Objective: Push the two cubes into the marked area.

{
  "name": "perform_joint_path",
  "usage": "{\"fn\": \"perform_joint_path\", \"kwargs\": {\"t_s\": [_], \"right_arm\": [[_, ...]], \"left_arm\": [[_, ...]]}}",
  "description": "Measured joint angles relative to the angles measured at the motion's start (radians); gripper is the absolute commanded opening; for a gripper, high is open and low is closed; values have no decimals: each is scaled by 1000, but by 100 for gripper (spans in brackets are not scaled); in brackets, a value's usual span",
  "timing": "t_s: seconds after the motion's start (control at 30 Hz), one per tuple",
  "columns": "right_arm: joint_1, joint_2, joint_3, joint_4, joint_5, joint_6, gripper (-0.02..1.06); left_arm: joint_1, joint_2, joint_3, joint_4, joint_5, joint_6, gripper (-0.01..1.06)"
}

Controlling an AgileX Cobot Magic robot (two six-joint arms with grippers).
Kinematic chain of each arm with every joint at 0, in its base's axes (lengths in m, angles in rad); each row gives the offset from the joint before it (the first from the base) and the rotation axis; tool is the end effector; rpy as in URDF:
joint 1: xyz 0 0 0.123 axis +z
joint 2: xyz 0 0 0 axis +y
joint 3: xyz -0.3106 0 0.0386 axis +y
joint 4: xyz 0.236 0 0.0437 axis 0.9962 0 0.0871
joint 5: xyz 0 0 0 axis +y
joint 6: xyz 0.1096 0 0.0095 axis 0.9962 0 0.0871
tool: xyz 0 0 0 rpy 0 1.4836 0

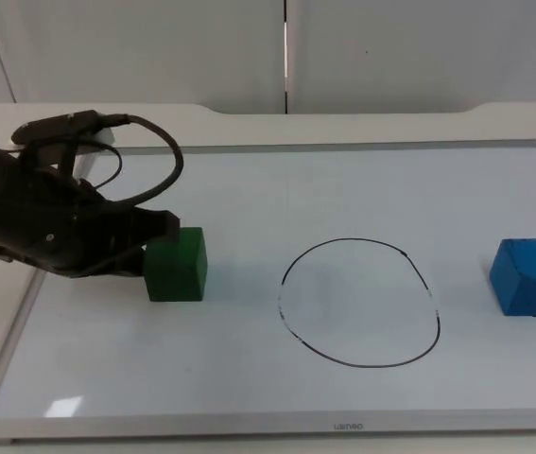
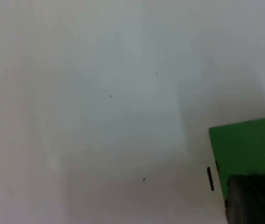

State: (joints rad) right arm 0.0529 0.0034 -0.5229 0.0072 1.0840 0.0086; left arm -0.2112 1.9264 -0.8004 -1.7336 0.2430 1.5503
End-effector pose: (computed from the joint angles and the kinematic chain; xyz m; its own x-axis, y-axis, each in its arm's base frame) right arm -0.0296 -0.0009 0.2671 -0.4594 -0.0123 -0.8881 -0.0530 0.9985 0.0136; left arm 0.3301 -0.0976 0.1167 -0.8691 0.0005 -0.4946 0.1698 0.9395 -0.2974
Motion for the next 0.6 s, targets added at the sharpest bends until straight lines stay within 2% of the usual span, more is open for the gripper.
{"fn": "perform_joint_path", "kwargs": {"t_s": [0.6], "right_arm": [[0, 0, 0, 0, 0, 0, 105]], "left_arm": [[-5, 58, -44, 0, 81, 18, 0]]}}
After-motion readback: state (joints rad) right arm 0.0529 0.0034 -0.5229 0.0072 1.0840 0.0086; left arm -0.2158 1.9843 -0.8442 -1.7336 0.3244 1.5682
